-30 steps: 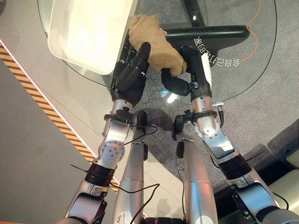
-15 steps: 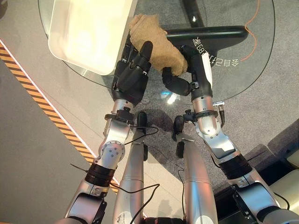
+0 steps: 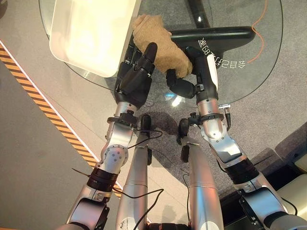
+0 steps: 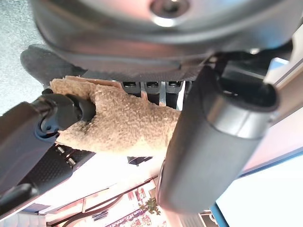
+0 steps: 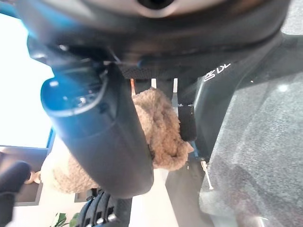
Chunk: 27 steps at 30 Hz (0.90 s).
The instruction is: Wipe the table with a cloth and put it in the basket.
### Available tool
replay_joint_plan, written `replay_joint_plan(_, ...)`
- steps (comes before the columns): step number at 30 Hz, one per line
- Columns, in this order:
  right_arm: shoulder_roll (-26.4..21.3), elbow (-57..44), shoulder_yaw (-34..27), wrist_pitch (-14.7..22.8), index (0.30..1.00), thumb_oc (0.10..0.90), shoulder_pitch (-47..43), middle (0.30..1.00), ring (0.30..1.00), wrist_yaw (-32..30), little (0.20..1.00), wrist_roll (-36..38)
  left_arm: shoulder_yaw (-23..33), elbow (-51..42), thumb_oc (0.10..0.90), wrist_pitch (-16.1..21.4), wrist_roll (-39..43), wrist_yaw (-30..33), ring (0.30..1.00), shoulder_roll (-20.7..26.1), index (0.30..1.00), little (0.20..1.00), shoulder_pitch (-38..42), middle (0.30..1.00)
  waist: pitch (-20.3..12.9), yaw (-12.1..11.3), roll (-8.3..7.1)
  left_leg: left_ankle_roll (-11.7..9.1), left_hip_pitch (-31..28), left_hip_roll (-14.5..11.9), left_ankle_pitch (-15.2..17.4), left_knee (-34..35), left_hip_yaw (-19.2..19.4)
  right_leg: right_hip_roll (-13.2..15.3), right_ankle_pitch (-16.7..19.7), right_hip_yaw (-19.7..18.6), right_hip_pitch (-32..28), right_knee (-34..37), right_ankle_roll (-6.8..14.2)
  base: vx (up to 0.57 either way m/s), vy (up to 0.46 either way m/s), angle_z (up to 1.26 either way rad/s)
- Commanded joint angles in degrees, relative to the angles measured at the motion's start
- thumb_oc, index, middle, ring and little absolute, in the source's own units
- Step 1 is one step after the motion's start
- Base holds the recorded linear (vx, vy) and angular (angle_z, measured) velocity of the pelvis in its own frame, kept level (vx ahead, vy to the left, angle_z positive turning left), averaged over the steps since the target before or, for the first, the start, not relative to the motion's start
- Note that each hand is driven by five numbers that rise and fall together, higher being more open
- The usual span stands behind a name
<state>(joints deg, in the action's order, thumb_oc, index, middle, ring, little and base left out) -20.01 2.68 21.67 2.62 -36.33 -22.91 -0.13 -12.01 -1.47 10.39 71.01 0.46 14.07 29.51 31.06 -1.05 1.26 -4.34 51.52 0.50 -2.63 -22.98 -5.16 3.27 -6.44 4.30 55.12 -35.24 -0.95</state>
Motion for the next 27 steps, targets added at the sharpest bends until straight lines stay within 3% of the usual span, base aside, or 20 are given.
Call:
replay_joint_plan(1, 1.23, -13.77, 0.16, 8.42, 0.3, 0.1, -5.03, 0.3, 0.3, 0.09, 0.2, -3.96, 1.01, -11.39, 0.1, 2.77, -3.96, -5.29, 0.3, -0.76, 0.3, 0.2, 3.05, 0.3, -1.27, 0.62, 1.87, 4.8, -1.82, 2.7, 1.34, -1.47, 4.08, -2.89, 2.78, -0.03, -2.74, 3.85, 0.84, 0.0, 0.0, 0.0)
replay_joint_plan(23, 1.41, -14.13, -0.12, 8.21, 0.3, 0.1, -5.16, 0.3, 0.3, 0.26, 0.2, -3.95, 1.4, -11.71, 0.1, 2.95, -4.02, -5.93, 0.3, -1.0, 0.3, 0.2, 2.93, 0.3, -1.27, 0.56, 1.9, 4.78, -1.74, 2.83, 1.24, -1.24, 4.06, -2.88, 2.9, 0.03, -2.67, 4.17, 0.95, 0.0, 0.0, 0.0)
replay_joint_plan(24, 1.42, -14.1, -0.11, 8.23, 0.342, 0.149, -5.17, 0.342, 0.342, 0.23, 0.249, -3.94, 1.4, -11.66, 0.1, 2.98, -4.01, -5.97, 0.3, -1.0, 0.3, 0.2, 2.94, 0.3, -1.27, 0.55, 1.9, 4.78, -1.71, 2.83, 1.25, -1.27, 4.05, -2.87, 2.91, 0.03, -2.64, 4.15, 0.94, 0.0, 0.0, 0.0)
replay_joint_plan(25, 1.49, -14.05, -0.08, 8.26, 0.596, 0.446, -5.18, 0.596, 0.596, 0.15, 0.546, -3.89, 1.38, -11.6, 0.1, 3.1, -4.15, -6.02, 0.3, -1.04, 0.3, 0.2, 2.97, 0.3, -1.27, 0.54, 1.87, 4.77, -1.62, 2.84, 1.25, -1.38, 4.03, -2.84, 2.92, 0.03, -2.6, 4.12, 0.93, 0.0, 0.0, 0.0)
replay_joint_plan(26, 1.66, -14.09, -0.11, 8.1, 0.9, 0.8, -5.24, 0.9, 0.9, 0.19, 0.9, -3.77, 1.41, -11.57, 0.1, 3.18, -4.36, -5.99, 0.3, -1.16, 0.3, 0.2, 3.02, 0.3, -1.27, 0.53, 1.88, 4.8, -1.67, 2.85, 1.23, -1.26, 4.03, -2.87, 2.94, 0.02, -2.6, 4.17, 0.91, 0.0, 0.0, 0.0)
replay_joint_plan(27, 1.69, -14.1, -0.12, 8.07, 0.9, 0.8, -5.25, 0.9, 0.9, 0.22, 0.9, -3.77, 1.42, -11.57, 0.1, 3.22, -4.35, -5.97, 0.3, -1.18, 0.3, 0.2, 3.02, 0.3, -1.27, 0.53, 1.89, 4.8, -1.69, 2.85, 1.22, -1.23, 4.03, -2.88, 2.95, 0.02, -2.6, 4.19, 0.91, 0.0, 0.0, 0.0)
